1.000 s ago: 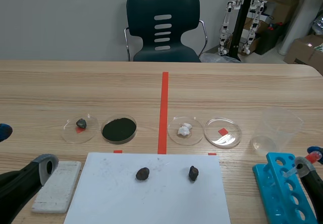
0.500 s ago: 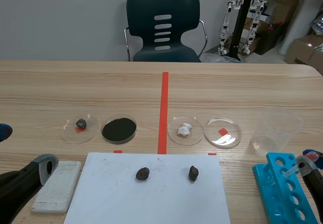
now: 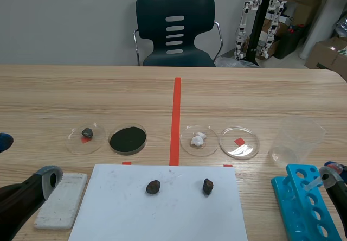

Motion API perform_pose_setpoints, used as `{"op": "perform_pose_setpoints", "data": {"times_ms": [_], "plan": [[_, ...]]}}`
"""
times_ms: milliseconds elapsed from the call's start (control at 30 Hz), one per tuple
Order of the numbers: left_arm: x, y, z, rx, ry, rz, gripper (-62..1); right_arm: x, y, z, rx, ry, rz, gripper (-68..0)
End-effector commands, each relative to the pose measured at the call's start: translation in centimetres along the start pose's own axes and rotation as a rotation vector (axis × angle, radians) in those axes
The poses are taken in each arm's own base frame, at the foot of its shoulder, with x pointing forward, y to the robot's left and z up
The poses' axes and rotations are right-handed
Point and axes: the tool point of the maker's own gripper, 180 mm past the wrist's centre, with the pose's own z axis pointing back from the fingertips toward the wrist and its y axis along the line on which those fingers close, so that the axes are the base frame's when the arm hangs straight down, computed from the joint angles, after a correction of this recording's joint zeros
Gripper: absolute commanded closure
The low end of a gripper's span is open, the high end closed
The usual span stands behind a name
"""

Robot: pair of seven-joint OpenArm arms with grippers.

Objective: Pick up the dropper by the top with the right hand

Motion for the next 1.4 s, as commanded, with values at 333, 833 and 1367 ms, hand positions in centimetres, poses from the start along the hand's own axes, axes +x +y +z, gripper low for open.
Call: {"op": "perform_pose_setpoints", "data": {"times_ms": [333, 833, 1367], "plan": [[0.9, -0.1, 0.0, -0.003, -0.030, -0.002, -62.3, 0.0, 0.4, -0.5, 0.055, 0.011, 0.031, -5.1], [0.9, -0.1, 0.0, -0.003, -0.030, -0.002, -62.3, 2.3, -1.2, -0.7, 0.065, -0.030, 0.044, -5.1], [0.9, -0.1, 0.0, -0.003, -0.030, -0.002, -62.3, 7.7, 0.9, -2.9, 0.168, 0.015, -0.006, -5.1]]}}
